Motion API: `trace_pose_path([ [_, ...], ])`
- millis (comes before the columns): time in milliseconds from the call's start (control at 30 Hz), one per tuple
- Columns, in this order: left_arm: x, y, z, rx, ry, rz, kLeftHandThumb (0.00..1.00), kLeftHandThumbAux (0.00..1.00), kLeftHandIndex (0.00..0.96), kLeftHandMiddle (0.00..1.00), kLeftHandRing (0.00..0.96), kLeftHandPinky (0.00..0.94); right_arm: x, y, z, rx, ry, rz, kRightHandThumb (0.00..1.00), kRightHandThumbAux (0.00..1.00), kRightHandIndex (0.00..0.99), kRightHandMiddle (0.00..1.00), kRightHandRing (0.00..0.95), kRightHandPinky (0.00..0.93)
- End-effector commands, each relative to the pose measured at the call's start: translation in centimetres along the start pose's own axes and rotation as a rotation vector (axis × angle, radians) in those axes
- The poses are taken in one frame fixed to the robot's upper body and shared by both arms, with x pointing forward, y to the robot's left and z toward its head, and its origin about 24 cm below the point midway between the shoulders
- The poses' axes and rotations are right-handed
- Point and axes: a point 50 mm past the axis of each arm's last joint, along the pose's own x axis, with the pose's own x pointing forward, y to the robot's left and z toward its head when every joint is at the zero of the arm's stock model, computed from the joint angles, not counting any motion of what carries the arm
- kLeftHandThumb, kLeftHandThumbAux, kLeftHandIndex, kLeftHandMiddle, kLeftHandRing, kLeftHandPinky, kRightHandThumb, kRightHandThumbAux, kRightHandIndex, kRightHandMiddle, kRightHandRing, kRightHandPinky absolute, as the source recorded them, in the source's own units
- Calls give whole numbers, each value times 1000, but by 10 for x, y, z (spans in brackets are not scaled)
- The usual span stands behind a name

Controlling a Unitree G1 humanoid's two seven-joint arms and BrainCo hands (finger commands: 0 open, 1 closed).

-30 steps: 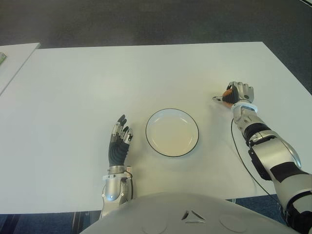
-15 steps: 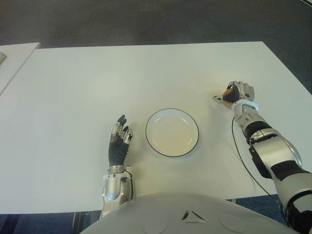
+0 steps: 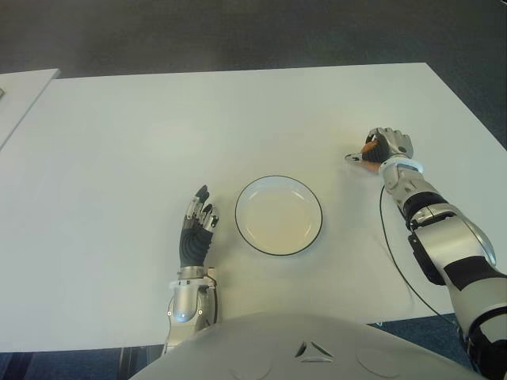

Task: Put the apples into the plate.

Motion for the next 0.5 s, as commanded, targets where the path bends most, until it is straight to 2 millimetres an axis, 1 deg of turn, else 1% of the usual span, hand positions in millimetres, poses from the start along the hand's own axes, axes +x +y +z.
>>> trace_pose_path([
  [33,-1,-5,0,-9,16,8,82,536,145,79,47,83,10,-25,9,29,-62,-83,712,716,440,864,829,843],
  [167,0,-5,-1,-10,25,9,83,526,146,78,45,74,13,-37,19,48,-134,-158,711,716,440,880,840,824],
  [300,3,-4,-3,-4,34,12,76,515,145,75,40,62,13,-39,27,73,-177,-193,711,716,441,876,834,802],
  [433,4,-3,-6,-3,35,15,65,512,144,72,36,56,11,-37,46,112,-252,-232,711,716,441,860,816,775],
  [500,5,-5,-4,-8,29,15,63,514,144,72,36,59,8,-38,55,135,-306,-249,711,716,441,854,810,770],
])
